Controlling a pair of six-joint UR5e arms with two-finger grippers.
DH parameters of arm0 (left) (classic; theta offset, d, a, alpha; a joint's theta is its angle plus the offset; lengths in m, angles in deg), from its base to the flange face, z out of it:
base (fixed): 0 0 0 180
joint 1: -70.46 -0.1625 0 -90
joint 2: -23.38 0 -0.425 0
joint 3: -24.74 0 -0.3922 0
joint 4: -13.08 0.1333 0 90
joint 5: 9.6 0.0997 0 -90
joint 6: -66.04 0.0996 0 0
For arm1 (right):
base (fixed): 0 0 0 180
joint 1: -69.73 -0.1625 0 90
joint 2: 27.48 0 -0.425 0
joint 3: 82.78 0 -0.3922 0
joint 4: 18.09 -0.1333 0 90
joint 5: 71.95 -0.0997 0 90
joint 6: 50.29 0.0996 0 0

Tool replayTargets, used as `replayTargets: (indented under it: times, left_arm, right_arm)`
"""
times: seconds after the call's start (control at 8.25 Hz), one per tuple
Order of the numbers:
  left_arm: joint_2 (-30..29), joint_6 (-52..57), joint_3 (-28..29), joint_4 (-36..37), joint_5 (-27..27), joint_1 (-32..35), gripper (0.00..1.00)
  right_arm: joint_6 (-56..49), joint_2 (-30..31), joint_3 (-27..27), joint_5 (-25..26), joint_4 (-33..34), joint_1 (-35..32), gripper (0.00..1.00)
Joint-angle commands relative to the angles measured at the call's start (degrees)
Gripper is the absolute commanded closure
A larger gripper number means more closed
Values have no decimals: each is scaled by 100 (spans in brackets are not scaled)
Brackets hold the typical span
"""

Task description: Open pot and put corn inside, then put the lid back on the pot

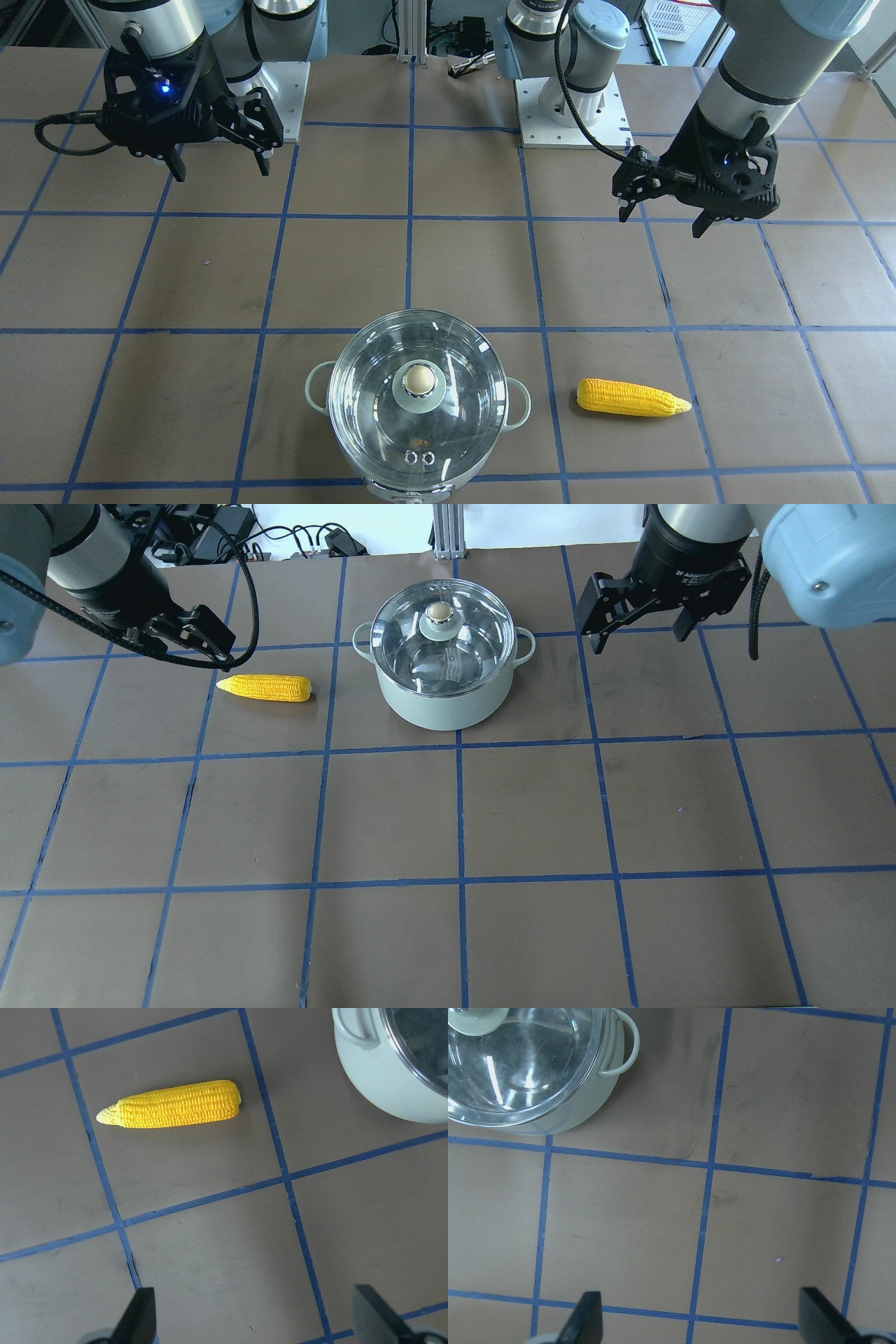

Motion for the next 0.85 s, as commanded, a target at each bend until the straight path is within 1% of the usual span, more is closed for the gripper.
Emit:
replayTargets:
  times: [0.0,0.24,0.48,0.73]
  left_arm:
    - [-482,1277,-9,562,-24,-51,0]
    - [-781,2751,-9,862,10,-51,0]
    - [-1105,4106,-9,1563,-15,-60,0]
    - [-1527,5206,26,1637,-24,-147,0]
  right_arm:
    - [-55,-3,-8,-64,176,-4,0]
    - [-63,6,-8,-65,176,-4,0]
    - [-63,6,-8,-65,246,5,0]
    - [-168,-11,-8,-47,255,5,0]
